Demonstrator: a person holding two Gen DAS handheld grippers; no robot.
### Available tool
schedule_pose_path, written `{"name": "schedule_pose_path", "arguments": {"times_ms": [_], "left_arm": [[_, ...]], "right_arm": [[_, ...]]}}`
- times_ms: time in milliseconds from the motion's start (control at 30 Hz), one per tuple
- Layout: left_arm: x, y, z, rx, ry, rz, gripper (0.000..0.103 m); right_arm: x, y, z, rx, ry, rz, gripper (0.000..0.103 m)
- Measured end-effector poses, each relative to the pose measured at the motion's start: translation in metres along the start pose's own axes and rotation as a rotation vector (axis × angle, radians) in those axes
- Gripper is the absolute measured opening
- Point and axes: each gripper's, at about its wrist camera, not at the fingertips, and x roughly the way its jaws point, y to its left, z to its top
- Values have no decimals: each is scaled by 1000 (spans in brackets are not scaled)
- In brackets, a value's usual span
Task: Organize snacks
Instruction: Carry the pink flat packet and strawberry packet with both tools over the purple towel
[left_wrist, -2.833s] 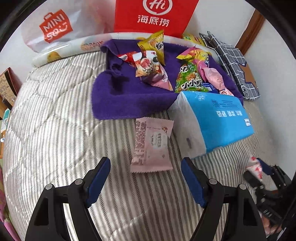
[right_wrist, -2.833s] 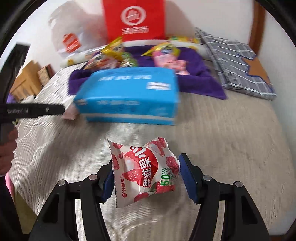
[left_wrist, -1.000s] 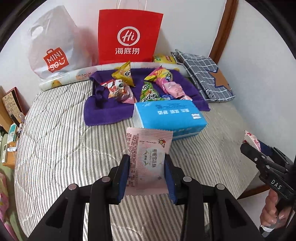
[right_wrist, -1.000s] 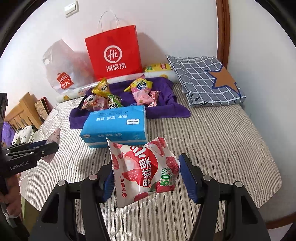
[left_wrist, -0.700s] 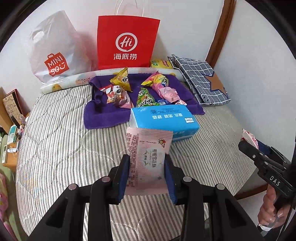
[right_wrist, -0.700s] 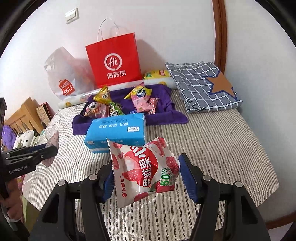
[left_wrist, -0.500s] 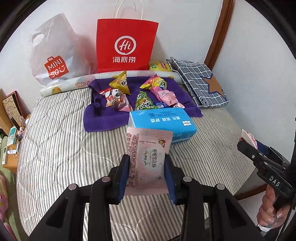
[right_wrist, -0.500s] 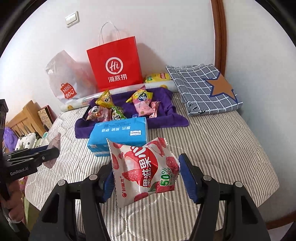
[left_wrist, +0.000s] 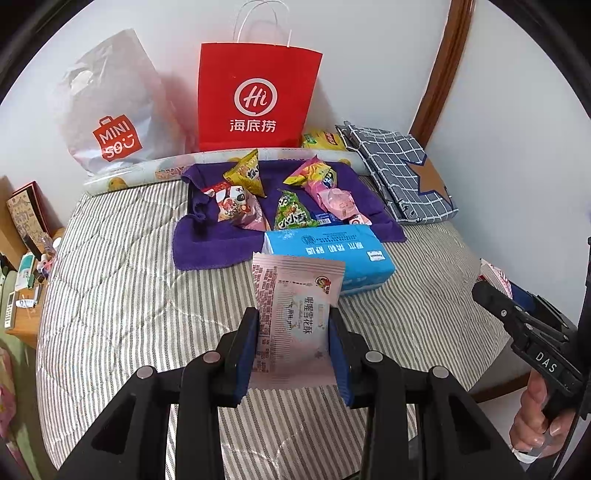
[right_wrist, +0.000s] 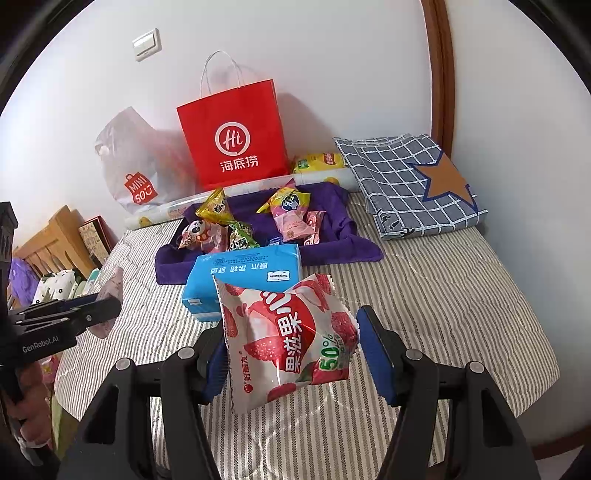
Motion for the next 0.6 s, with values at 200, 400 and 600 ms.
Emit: {"name": "schedule_pose_path", "arguments": {"times_ms": [200, 400, 600], "left_arm": [[1, 2, 6, 1, 7, -9, 35], [3, 5, 17, -3, 1, -5, 35], [13, 16, 29, -31, 13, 3, 35]], "right_arm": [[5, 3, 8, 1, -4, 4, 63], [12, 10, 16, -32, -5, -11, 63], [25, 10, 27, -29, -2, -5, 63]]}}
